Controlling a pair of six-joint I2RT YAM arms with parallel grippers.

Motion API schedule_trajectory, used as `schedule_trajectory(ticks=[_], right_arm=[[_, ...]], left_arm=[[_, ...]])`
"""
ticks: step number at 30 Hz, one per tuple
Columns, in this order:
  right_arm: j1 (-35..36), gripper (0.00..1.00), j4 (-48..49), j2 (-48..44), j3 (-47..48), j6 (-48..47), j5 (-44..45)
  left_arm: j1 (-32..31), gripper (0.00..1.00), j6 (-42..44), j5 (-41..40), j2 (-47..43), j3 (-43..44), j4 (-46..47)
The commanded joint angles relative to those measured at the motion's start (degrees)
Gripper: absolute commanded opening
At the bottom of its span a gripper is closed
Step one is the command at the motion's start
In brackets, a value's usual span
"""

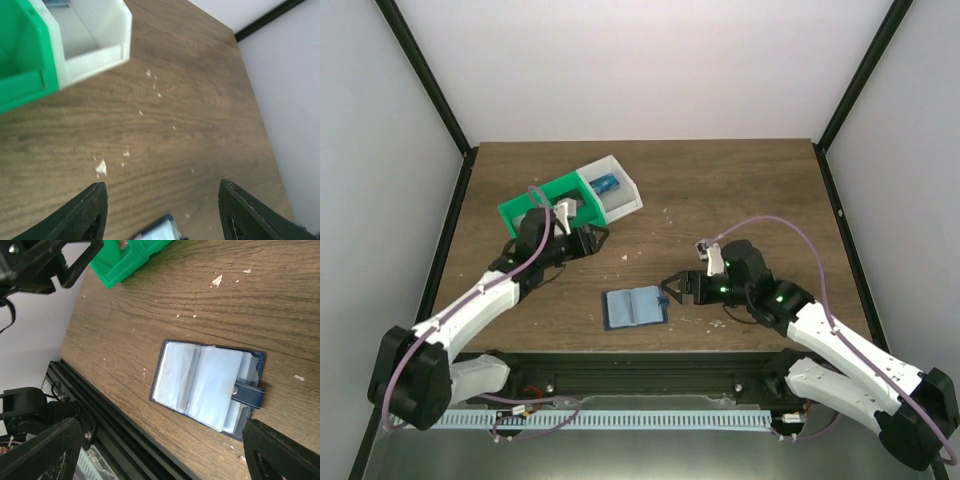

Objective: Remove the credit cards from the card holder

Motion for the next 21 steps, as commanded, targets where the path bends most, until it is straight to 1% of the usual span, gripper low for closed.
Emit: schedule_trajectory(ticks=[1,5,8,13,17,21], right_arm=[[-0.29,0.87,0.81,1.23,-0.05,-2.37,0.73],[-0.27,0.73,2.88,3.55,-0.61,-0.57,-1.77],[-0.28,0.64,4.99,5.32,-1.65,0.75,-2.99],[-0.27,0.52,7.94,9.61,-3.7,1.38,-2.12],[-0.24,0.46,12.51,14.59,-5.62,2.24,-3.35],[0.01,0.42,16.9,19.21,-6.6,3.65,-5.7]], left_arm=[[-2.23,0.62,-1.07,4.3,-5.97,-5.26,2.72],[-5.44,0.61,-3.46,3.76,-10.53,-10.06,3.7],[-7.11,0.6,-6.09,5.07,-13.17,-14.44,6.54],[-9.04,0.59,-9.75,4.27,-15.9,-21.79,10.8],[-9.35,0.58,-12.61,4.91,-16.04,-26.48,15.31],[-9.6,0.57,-14.43,5.36,-14.44,-28.43,18.58]])
